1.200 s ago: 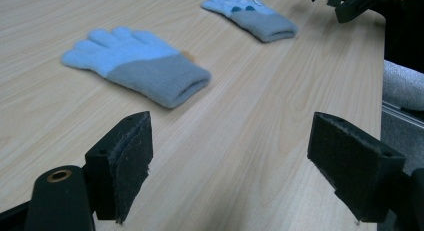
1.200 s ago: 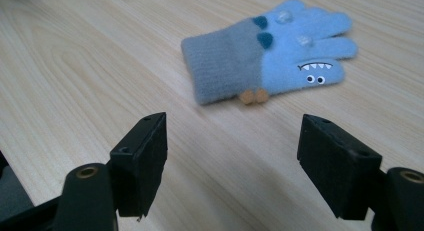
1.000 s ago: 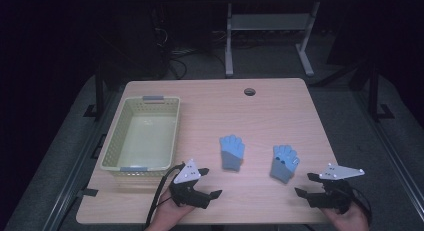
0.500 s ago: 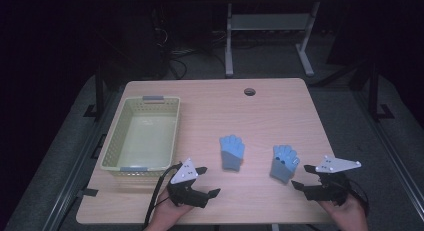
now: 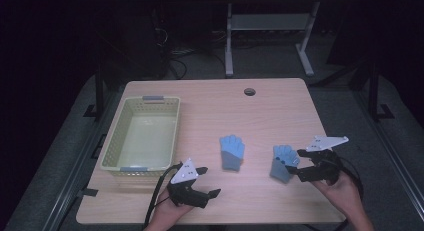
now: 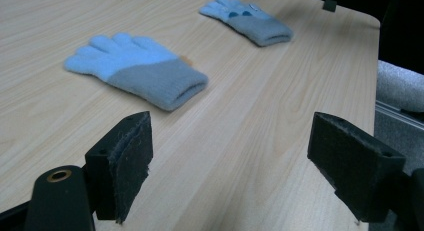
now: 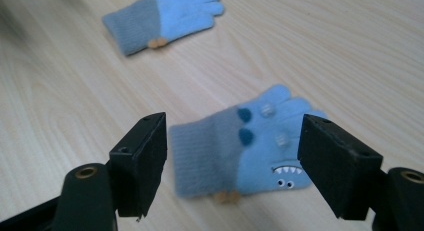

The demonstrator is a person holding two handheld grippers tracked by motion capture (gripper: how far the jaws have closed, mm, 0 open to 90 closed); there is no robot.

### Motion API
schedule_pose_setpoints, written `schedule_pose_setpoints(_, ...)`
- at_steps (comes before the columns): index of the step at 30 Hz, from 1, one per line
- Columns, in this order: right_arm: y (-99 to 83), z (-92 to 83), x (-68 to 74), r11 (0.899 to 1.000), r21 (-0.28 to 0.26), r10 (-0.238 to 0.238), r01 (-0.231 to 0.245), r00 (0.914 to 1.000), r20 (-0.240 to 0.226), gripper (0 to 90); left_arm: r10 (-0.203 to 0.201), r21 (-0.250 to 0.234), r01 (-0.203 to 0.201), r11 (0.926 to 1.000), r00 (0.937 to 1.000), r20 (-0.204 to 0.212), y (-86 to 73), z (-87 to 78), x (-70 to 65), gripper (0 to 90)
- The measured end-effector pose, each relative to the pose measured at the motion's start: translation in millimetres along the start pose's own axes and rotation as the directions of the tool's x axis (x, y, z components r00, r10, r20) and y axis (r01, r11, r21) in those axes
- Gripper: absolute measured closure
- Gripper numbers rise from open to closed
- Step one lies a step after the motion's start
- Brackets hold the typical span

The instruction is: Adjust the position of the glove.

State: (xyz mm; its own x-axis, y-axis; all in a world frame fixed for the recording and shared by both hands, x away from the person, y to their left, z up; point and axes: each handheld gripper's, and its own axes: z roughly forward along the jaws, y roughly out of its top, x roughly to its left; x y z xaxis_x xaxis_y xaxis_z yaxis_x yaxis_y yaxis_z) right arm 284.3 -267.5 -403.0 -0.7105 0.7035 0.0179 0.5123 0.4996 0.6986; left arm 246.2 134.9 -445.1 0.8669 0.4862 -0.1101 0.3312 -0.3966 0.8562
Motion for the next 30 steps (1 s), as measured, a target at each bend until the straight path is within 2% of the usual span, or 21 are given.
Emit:
schedule_pose_setpoints(3, 5.7, 3.0, -5.0, 1.000, 0.020, 0.000, 0.000, 1.0000, 0.004, 27.7, 0.014, 0.001, -0.014, 0.9999, 0.9999, -0.002, 1.0, -0.6, -0.5, 17.8)
schedule_pose_setpoints(6, 9.4, 8.5, -10.1, 1.000, 0.029, 0.008, -0.008, 0.9999, 0.008, 29.3, 0.006, 0.001, -0.006, 1.0000, 1.0000, 0.002, 0.8, -0.1, -0.4, 17.8)
schedule_pose_setpoints(12, 6.8, 30.5, -17.3, 0.996, 0.089, 0.025, -0.027, 0.9993, 0.029, 35.7, 0.006, 0.004, -0.006, 1.0000, 1.0000, -0.001, -0.6, -0.6, -0.1, 17.8)
schedule_pose_setpoints(14, 5.3, 39.1, -19.0, 0.994, 0.104, 0.044, -0.045, 0.9989, 0.017, 37.7, 0.005, 0.002, -0.005, 1.0000, 1.0000, -0.002, -0.5, -0.7, 0.1, 17.8)
schedule_pose_setpoints(16, 4.0, 45.6, -18.8, 0.991, 0.126, 0.041, -0.044, 0.9988, 0.026, 38.7, 0.004, 0.003, -0.004, 1.0000, 1.0000, -0.003, -0.7, -0.2, 0.9, 17.8)
schedule_pose_setpoints(21, -2.4, 54.8, -16.5, 0.989, 0.138, 0.055, -0.057, 0.9984, 0.015, 43.6, 0.003, 0.012, -0.003, 0.9999, 1.0000, 0.000, -2.0, 1.2, 1.9, 17.8)
schedule_pose_setpoints(25, -10.0, 61.8, -16.5, 0.985, 0.168, 0.037, -0.042, 0.9988, 0.031, 49.2, 0.007, 0.019, -0.007, 0.9998, 1.0000, 0.003, -2.7, 1.6, -1.0, 17.9)
schedule_pose_setpoints(28, -15.2, 62.4, -16.0, 0.987, 0.140, 0.071, -0.076, 0.9966, 0.043, 53.6, 0.012, 0.020, -0.012, 0.9997, 0.9999, 0.007, -2.7, 3.0, -1.3, 17.9)
schedule_pose_setpoints(30, -15.4, 62.2, -13.1, 0.988, 0.143, 0.052, -0.060, 0.9971, 0.055, 57.9, 0.006, 0.026, -0.006, 0.9996, 1.0000, 0.007, -3.1, 4.9, -1.6, 17.9)
